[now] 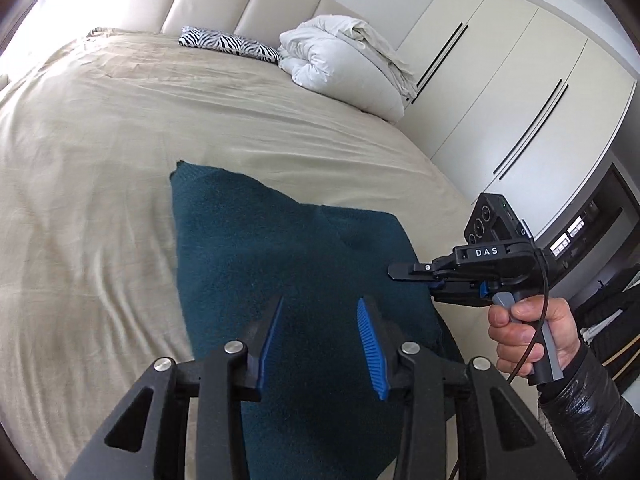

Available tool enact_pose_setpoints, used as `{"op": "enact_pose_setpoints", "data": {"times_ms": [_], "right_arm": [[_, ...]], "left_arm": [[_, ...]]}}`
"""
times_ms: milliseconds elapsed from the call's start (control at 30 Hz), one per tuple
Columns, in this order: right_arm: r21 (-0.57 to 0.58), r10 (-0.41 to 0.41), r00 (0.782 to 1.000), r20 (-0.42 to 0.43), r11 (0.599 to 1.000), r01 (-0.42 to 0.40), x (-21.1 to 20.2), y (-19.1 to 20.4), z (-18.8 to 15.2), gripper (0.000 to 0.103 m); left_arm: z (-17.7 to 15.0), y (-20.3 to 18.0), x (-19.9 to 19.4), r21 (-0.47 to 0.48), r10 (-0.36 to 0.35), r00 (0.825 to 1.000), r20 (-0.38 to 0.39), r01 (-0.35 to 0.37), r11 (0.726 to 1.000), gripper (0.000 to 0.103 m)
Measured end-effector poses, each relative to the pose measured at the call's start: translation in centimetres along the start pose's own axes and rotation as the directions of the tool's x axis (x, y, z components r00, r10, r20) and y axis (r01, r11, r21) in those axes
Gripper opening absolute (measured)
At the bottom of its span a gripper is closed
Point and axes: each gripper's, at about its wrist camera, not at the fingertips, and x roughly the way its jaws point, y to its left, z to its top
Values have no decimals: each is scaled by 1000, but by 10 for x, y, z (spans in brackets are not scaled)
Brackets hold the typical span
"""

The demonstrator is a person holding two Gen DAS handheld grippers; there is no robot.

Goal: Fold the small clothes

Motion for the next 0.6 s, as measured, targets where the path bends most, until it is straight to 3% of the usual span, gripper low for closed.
{"op": "enact_pose_setpoints", "data": {"times_ms": [67,133,200,267,333,400,600], "right_arm": [[2,-4,1000,0,1000,4,3,-3,0,10],[7,-5,1000,0,1000,5,1,-9,2,10],[11,-3,1000,-2,1000,3,1,-14,3,10],[5,1,1000,-6,1000,-1,-1,-15,3,10],[1,-4,1000,-3,1000,4,7,-2,7,10],[-8,-13,1000,-4,1000,13,6,0,10,10],[-24,-43,999,-7,999,42,6,19,13,10]], "left_arm": [[-4,6,22,-24,6,998,-58,-8,1000,35],[-7,18,32,-68,-14,998,-65,10,998,22],[-4,26,30,-113,-63,996,-59,56,992,21],[2,34,26,-161,-119,992,-36,112,981,25],[8,41,24,-207,-162,987,0,158,965,41],[14,42,25,-228,-182,983,19,181,957,45],[13,38,40,-230,-187,982,10,184,956,45]]}}
